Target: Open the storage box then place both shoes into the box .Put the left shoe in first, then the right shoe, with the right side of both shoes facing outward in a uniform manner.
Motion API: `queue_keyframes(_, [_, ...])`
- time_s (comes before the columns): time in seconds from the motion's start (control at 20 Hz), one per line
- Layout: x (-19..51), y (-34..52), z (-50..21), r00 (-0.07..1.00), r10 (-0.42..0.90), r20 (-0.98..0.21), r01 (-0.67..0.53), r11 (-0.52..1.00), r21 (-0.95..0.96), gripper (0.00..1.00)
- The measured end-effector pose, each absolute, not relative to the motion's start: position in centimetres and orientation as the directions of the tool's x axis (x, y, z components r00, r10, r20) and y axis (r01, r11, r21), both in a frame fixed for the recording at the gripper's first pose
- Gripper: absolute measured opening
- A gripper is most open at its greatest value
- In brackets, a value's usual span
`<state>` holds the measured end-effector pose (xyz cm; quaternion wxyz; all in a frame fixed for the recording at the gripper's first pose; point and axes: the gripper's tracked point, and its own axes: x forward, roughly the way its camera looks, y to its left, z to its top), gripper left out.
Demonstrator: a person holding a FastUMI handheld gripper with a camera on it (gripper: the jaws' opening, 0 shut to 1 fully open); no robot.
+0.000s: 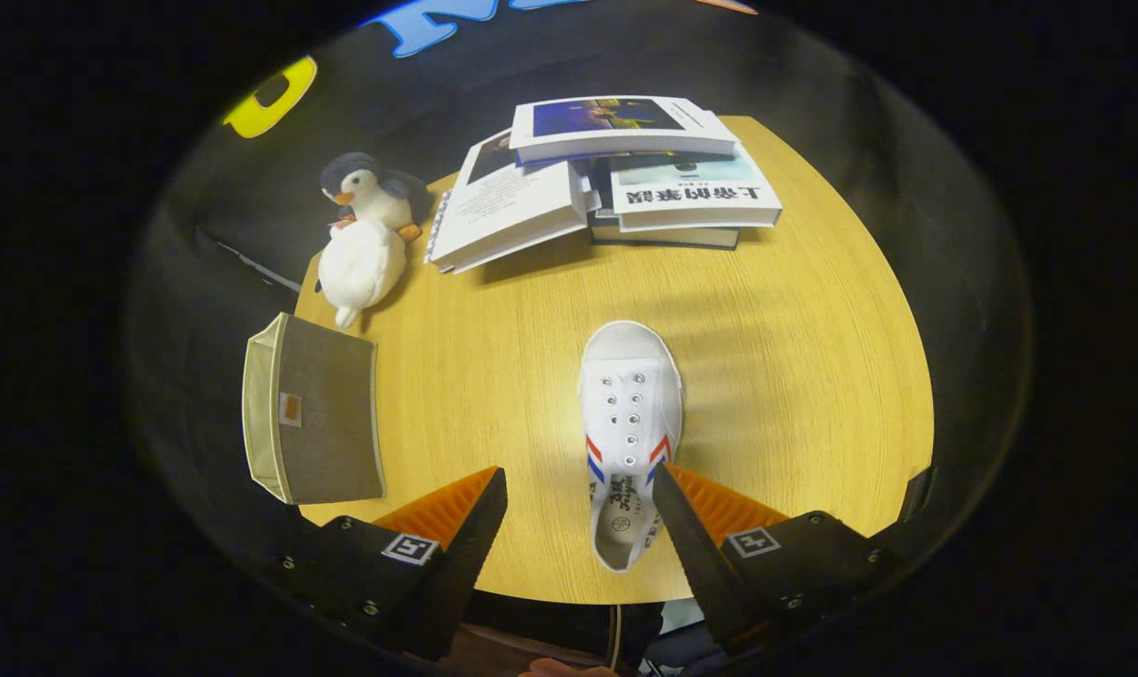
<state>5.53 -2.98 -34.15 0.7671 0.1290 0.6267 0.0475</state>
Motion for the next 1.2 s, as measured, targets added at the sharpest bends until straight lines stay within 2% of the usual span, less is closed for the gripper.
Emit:
queue_keyframes(0.55, [2.6, -6.7, -40.4, 0.062, 0.139, -0.988, 0.072, 0.987, 0.143, 0.96])
queue_keyframes(0.95, [3.4, -7.3, -43.5, 0.017, 0.062, -0.998, -0.025, 0.998, 0.062, 0.96])
queue_keyframes(1.05, [4.2, -7.3, -44.3, 0.042, 0.047, -0.998, -0.093, 0.995, 0.043, 0.91])
queue_keyframes(1.15, [3.8, -6.0, -44.8, 0.028, 0.086, -0.996, -0.093, 0.992, 0.083, 0.68])
queue_keyframes(1.2, [3.9, -6.1, -44.6, 0.023, 0.083, -0.996, -0.115, 0.99, 0.08, 0.4])
